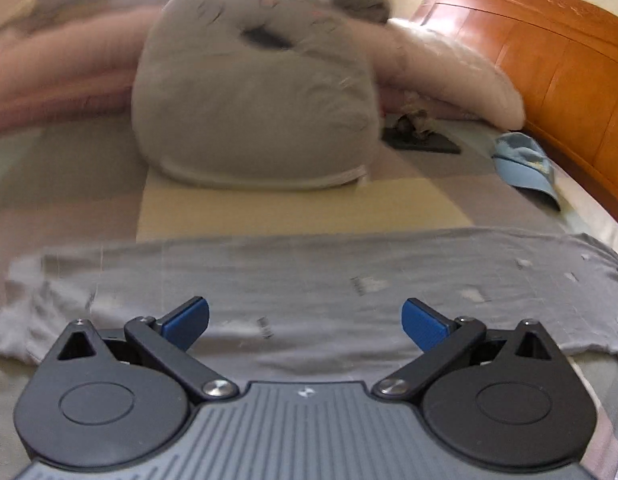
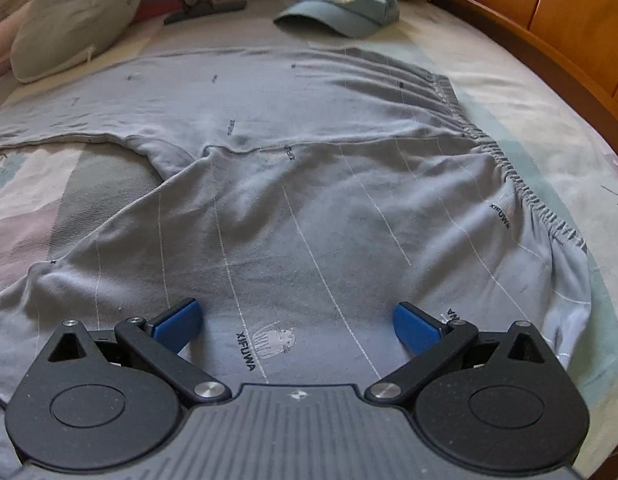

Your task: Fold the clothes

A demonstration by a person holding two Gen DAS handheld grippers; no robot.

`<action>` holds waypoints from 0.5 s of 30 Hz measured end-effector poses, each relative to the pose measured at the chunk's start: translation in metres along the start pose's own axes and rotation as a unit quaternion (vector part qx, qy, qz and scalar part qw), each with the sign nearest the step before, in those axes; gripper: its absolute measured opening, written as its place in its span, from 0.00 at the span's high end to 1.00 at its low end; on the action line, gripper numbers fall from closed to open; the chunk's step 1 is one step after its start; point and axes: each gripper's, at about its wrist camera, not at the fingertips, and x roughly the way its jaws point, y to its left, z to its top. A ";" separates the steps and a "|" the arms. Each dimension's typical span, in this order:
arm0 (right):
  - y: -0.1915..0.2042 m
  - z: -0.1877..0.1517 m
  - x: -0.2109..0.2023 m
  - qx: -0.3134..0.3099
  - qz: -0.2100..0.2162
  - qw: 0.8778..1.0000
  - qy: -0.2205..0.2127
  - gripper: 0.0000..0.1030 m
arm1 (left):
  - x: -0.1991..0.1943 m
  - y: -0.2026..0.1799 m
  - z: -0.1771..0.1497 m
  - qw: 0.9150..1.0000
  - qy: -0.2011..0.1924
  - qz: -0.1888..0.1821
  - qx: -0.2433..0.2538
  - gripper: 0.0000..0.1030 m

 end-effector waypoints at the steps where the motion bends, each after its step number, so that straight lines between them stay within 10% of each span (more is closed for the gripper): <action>1: 0.001 0.001 0.000 0.002 -0.002 1.000 0.005 0.00 | -0.001 0.009 -0.005 1.000 -0.003 -0.004 -0.010 0.01; 15: 0.007 0.005 0.001 0.030 -0.033 0.999 0.030 0.00 | -0.016 0.065 0.004 0.998 -0.021 -0.012 -0.058 0.01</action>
